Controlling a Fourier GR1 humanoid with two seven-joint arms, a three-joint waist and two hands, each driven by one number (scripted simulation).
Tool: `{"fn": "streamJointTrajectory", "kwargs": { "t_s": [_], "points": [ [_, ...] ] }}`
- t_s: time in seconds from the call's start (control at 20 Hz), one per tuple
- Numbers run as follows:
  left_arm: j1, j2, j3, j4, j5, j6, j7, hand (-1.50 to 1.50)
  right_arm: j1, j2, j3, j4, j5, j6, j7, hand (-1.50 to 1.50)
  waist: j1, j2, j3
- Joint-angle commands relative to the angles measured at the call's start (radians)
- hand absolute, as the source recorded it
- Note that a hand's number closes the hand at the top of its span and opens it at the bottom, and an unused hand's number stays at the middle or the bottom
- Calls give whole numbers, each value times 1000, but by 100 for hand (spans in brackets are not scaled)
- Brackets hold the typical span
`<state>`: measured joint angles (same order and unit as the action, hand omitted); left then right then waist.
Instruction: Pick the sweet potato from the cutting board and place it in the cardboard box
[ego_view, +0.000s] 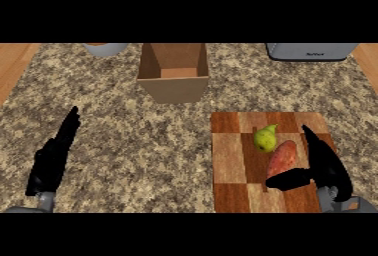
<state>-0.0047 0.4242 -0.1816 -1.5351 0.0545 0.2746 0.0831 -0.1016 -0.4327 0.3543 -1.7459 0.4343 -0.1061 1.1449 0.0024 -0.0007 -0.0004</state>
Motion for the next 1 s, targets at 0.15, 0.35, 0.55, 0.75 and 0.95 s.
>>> {"fn": "streamJointTrajectory", "kwargs": {
  "t_s": [0.15,0.35,0.55,0.75,0.95],
  "points": [
    [-9,-41,23,33,-28,-28,-18,0,55,69,-7,14,77,13,70,-150,-4,0,0],
    [21,-56,22,-25,-57,-22,24,0,45,97,-38,-38,90,65,115,-150,-4,-1,0],
    [1,-72,38,-9,-66,-41,12,0,33,115,-100,51,79,80,35,-150,-2,0,0],
    [24,-47,74,-49,-77,-64,43,0,48,205,-28,92,178,43,39,-150,1,0,0],
    [-23,-63,115,39,-69,-101,-13,0,-10,161,-149,194,111,118,-53,-150,-1,2,0]
  ]
}}
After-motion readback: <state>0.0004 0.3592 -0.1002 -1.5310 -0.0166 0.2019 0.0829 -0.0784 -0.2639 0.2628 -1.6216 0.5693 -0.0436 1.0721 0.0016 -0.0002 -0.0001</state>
